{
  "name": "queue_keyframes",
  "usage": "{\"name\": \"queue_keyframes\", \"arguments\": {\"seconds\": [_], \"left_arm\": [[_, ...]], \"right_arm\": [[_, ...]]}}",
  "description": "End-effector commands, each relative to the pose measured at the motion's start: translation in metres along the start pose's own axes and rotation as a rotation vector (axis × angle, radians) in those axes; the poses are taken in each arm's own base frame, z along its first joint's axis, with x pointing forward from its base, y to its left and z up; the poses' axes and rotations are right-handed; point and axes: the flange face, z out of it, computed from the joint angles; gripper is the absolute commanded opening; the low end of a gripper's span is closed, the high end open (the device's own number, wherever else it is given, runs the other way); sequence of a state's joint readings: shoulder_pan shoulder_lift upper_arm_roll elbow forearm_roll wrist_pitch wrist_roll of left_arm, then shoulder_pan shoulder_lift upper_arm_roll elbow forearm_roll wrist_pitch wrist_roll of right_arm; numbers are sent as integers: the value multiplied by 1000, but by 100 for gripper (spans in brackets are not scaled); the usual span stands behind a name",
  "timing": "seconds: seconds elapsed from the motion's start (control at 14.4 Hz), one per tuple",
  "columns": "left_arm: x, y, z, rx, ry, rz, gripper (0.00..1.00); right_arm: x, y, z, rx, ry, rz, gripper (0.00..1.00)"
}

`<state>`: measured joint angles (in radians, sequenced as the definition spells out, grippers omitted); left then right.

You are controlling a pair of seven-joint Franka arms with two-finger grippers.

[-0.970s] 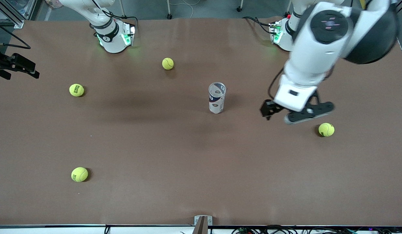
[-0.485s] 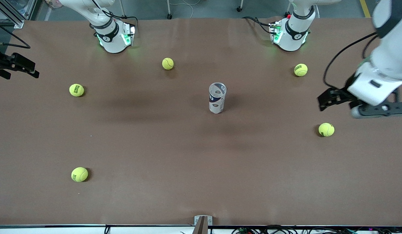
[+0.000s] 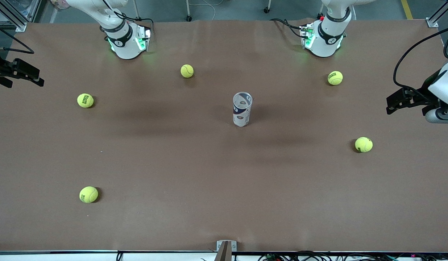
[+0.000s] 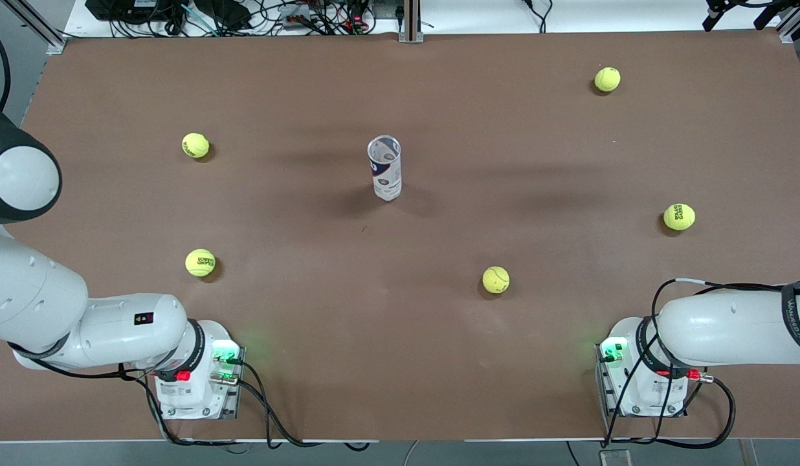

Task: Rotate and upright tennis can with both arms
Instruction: 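Open the left gripper and draw it back from the can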

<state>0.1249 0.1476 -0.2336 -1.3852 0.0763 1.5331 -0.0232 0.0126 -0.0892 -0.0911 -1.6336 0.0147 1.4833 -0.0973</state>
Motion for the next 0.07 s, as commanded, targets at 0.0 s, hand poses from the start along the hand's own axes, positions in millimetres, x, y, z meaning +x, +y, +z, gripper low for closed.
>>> {"name": "queue_keyframes", "arguments": {"seconds": [0.0], "left_arm": [[-4, 4, -11, 9, 2, 4, 100]], "right_arm": [[-7, 2, -6, -4, 7, -9, 100]]}}
